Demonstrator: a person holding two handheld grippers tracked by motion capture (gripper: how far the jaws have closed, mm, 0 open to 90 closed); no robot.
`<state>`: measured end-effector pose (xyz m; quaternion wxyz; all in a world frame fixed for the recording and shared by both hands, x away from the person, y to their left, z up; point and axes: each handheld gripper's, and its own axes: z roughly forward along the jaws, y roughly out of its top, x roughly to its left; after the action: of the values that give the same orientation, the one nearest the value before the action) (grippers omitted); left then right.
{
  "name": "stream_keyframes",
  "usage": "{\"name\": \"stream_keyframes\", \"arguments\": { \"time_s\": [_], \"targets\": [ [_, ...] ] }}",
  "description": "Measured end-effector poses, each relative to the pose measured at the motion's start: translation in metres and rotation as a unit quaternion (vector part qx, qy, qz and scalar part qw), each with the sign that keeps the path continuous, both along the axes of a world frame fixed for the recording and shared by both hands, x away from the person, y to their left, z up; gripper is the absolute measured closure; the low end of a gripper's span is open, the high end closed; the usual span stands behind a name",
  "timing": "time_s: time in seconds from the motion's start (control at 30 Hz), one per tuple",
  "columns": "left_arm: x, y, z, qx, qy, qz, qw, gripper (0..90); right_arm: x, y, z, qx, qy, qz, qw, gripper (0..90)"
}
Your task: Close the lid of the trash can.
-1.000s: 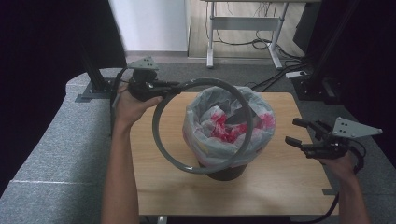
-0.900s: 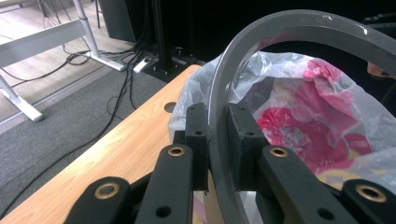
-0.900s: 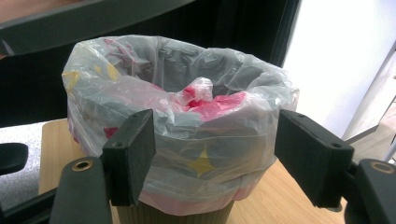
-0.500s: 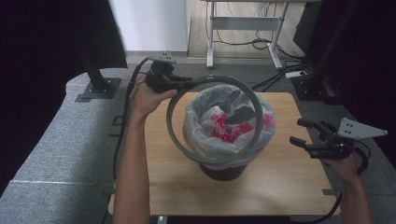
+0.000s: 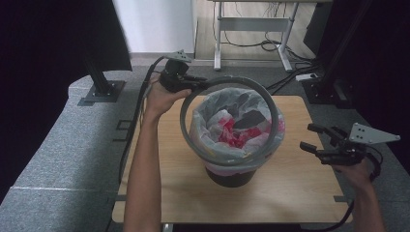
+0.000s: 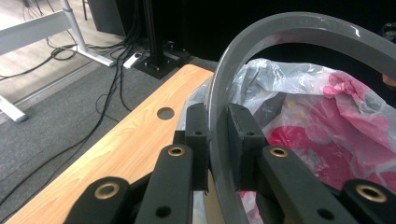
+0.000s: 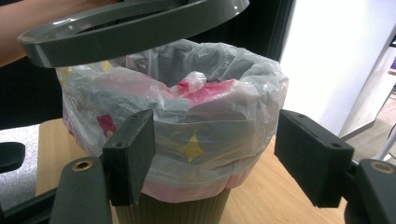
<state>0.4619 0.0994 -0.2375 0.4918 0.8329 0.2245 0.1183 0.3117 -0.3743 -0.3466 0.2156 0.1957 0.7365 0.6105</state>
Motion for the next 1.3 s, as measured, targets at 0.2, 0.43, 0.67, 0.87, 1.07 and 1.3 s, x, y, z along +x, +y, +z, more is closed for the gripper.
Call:
{"name": "stream_keyframes", "arguments": {
  "time_s": [0.2, 0.43, 0.67, 0.87, 1.07, 1.3],
  "targets": [
    [0.010, -0.007, -0.002, 0.001, 0.005, 0.004, 1.0000, 79.5, -0.001, 0.000, 0.000, 0.001, -0.001, 0.001, 1.0000, 29.0],
    [0.023, -0.020, -0.008, 0.019, 0.022, 0.010, 0.9995, 79.4, 0.000, 0.001, 0.000, 0.000, 0.001, 0.001, 1.0000, 29.0],
    [0.028, -0.028, -0.019, 0.048, 0.030, 0.018, 0.9982, 79.3, -0.001, -0.001, 0.001, 0.003, -0.002, 0.000, 1.0000, 29.0],
    [0.030, -0.035, -0.027, 0.077, 0.035, 0.028, 0.9960, 79.2, -0.002, -0.002, 0.001, 0.004, -0.004, 0.000, 1.0000, 29.0],
    [0.029, -0.035, -0.038, 0.082, 0.033, 0.035, 0.9954, 79.1, -0.001, -0.003, -0.001, 0.004, -0.002, -0.002, 1.0000, 29.0],
    [0.027, -0.040, -0.039, 0.086, 0.035, 0.038, 0.9949, 79.0, -0.001, -0.002, 0.000, 0.004, -0.002, -0.002, 1.0000, 29.0]
  ]
}}
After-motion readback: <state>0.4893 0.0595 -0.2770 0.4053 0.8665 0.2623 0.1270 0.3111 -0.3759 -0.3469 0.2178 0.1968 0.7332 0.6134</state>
